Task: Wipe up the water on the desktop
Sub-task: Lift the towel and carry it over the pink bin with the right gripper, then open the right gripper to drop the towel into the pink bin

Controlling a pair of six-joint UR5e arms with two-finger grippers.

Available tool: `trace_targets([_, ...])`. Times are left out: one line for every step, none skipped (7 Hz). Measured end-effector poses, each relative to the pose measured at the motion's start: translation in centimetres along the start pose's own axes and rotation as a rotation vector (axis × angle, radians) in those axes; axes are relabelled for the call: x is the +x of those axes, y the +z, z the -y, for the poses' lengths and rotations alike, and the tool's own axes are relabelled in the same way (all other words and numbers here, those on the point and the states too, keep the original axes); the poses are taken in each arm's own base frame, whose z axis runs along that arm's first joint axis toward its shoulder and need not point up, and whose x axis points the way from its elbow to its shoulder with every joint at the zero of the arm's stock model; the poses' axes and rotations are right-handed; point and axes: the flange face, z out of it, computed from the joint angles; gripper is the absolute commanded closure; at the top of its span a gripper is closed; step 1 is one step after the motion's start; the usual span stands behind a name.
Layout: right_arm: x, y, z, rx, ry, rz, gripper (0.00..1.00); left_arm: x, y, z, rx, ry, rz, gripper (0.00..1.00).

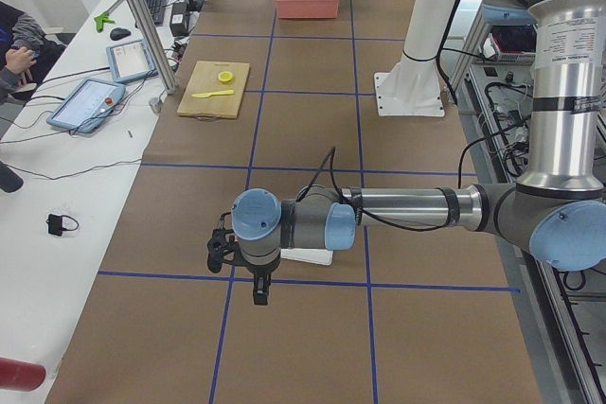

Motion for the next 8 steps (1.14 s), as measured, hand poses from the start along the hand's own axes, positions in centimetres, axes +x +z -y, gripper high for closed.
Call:
trace_targets([1.9,2.0,0.0,0.008,-0.013,0.014,1.0,0.0,0.0,0.0,0.0,0.0,0.0,0.02])
trace_targets([2.8,3.4,0.6,0.024,-0.014,0.023,1.0,0.1,0.0,0.0,0.0,0.001,0.0,0.01])
trace_targets([2.5,4.6,1.5,0.036,-0.007,0.028,1.0,0.1,0.0,0.0,0.0,0.001,0.0,0.01])
trace_targets([2.3,6.2,2.4,0.042,-0.007,0.031,1.0,0.1,0.0,0.0,0.0,0.002,0.0,0.02])
trace_targets([3.0,8.2,3.0,0.05,-0.017,0.031,1.0,0.1,0.0,0.0,0.001,0.002,0.0,0.02])
trace_targets([3.8,10.1,3.6,0.059,-0.03,0.03,0.51,0.1,0.0,0.0,0.0,0.003,0.0,0.01])
trace_targets([4.0,11.0,4.5,0.066,-0.046,0.03,0.01,0.1,0.0,0.0,0.0,0.004,-0.001,0.02])
trace_targets([3.5,11.3,5.4,0.073,-0.057,0.031,0.0,0.1,0.0,0.0,0.0,0.005,-0.001,0.02])
